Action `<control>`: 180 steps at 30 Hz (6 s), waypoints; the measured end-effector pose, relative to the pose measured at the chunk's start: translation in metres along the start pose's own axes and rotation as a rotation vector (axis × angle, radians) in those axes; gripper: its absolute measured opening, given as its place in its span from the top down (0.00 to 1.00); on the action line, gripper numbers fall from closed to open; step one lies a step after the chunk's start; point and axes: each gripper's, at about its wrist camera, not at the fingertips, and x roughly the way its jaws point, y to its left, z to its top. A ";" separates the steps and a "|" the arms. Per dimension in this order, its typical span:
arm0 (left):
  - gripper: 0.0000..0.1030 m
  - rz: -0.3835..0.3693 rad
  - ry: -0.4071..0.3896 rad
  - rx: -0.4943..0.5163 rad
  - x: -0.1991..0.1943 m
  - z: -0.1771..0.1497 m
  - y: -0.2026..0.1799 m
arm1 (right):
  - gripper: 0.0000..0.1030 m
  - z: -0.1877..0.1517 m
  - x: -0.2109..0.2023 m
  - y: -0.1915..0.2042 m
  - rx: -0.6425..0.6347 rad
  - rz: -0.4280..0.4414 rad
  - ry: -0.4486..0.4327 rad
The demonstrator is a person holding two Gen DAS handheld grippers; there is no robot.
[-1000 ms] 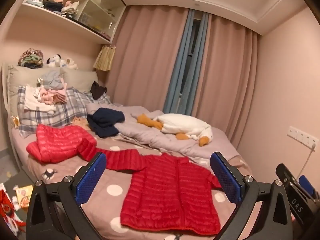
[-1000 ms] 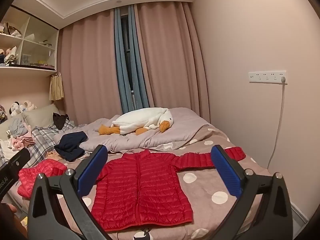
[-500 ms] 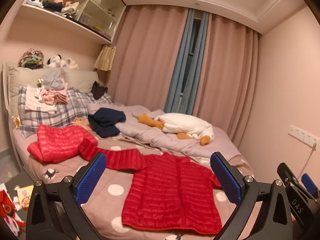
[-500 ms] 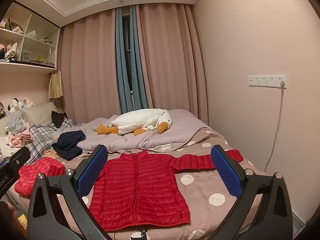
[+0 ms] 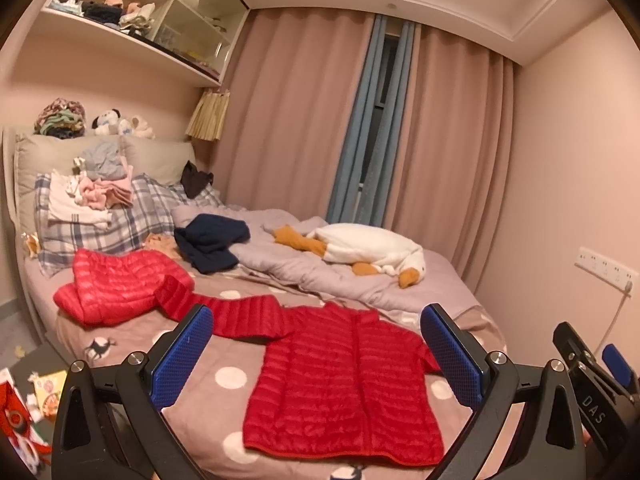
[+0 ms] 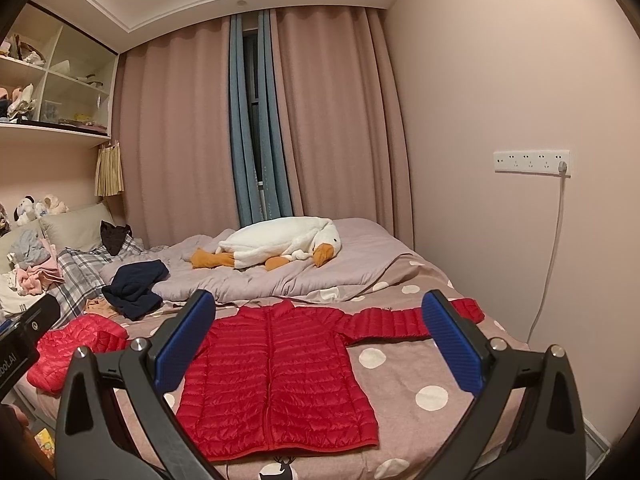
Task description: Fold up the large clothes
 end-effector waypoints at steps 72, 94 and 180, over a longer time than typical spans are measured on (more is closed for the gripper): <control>0.01 -0.009 0.051 0.046 0.009 -0.004 0.002 | 0.00 -0.004 0.015 0.002 -0.048 -0.023 0.045; 0.01 -0.011 0.045 0.058 0.007 -0.003 0.001 | 0.00 -0.003 0.010 0.000 -0.049 -0.030 0.047; 0.90 0.362 0.356 -0.619 0.386 -0.137 0.292 | 0.94 -0.171 0.379 -0.302 0.817 -0.377 0.312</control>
